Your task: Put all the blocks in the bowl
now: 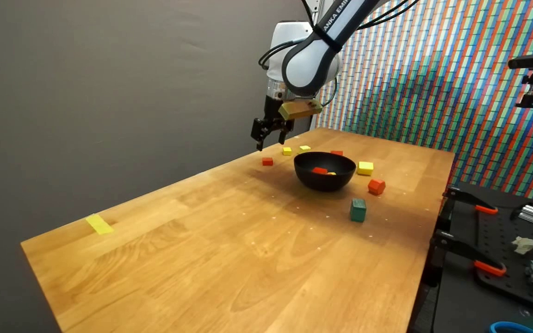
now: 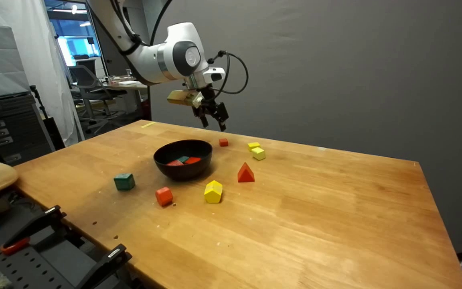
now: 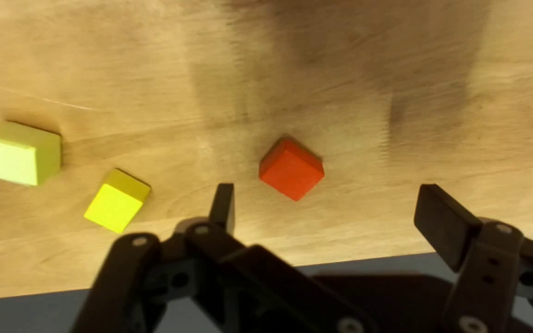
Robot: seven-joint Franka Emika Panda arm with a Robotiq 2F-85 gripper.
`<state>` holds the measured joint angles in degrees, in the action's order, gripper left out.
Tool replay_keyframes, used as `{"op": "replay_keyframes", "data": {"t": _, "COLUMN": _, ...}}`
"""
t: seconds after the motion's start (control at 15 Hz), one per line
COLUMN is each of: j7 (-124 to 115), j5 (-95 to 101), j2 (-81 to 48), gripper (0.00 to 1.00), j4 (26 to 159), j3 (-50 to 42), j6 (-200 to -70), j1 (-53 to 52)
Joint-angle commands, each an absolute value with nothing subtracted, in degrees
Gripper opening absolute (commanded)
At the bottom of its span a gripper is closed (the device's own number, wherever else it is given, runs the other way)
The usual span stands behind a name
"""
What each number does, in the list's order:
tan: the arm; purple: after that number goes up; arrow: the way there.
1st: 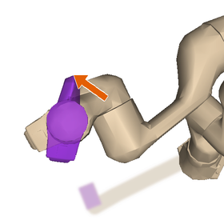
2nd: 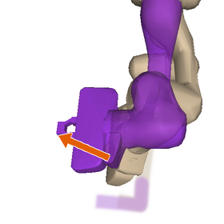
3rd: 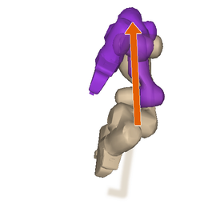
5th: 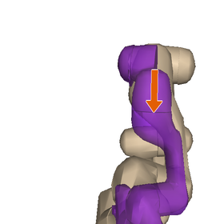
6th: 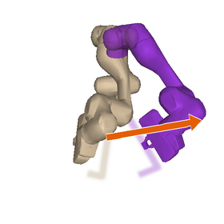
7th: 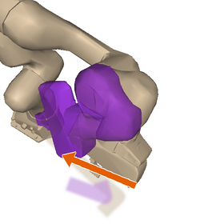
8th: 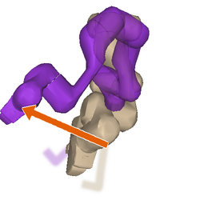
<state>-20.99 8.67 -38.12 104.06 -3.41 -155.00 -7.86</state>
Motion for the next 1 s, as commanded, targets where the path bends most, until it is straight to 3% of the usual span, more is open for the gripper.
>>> {"op": "replay_keyframes", "data": {"t": 0.0, "j7": -17.2, "j5": 4.2, "j2": -46.6, "gripper": 1.00, "j4": 91.6, "j3": -2.4, "j6": -150.0, "j1": -6.6}}
{"op": "replay_keyframes", "data": {"t": 0.2, "j7": -16.4, "j5": 2.2, "j2": -50.2, "gripper": 1.00, "j4": 86.6, "j3": -2.4, "j6": -146.5, "j1": -6.2}}
{"op": "replay_keyframes", "data": {"t": 0.47, "j7": -16.5, "j5": 1.0, "j2": -51.9, "gripper": 0.85, "j4": 84.0, "j3": -2.7, "j6": -143.1, "j1": -5.8}}
{"op": "replay_keyframes", "data": {"t": 0.53, "j7": -16.6, "j5": 0.8, "j2": -51.8, "gripper": 0.66, "j4": 84.3, "j3": -2.7, "j6": -142.7, "j1": -5.7}}
{"op": "replay_keyframes", "data": {"t": 0.67, "j7": -16.7, "j5": 0.1, "j2": -51.6, "gripper": 0.59, "j4": 85.1, "j3": -2.5, "j6": -142.5, "j1": -5.3}}
{"op": "replay_keyframes", "data": {"t": 0.93, "j7": -17.0, "j5": -2.0, "j2": -50.6, "gripper": 0.26, "j4": 86.8, "j3": -1.8, "j6": -143.2, "j1": -4.8}}
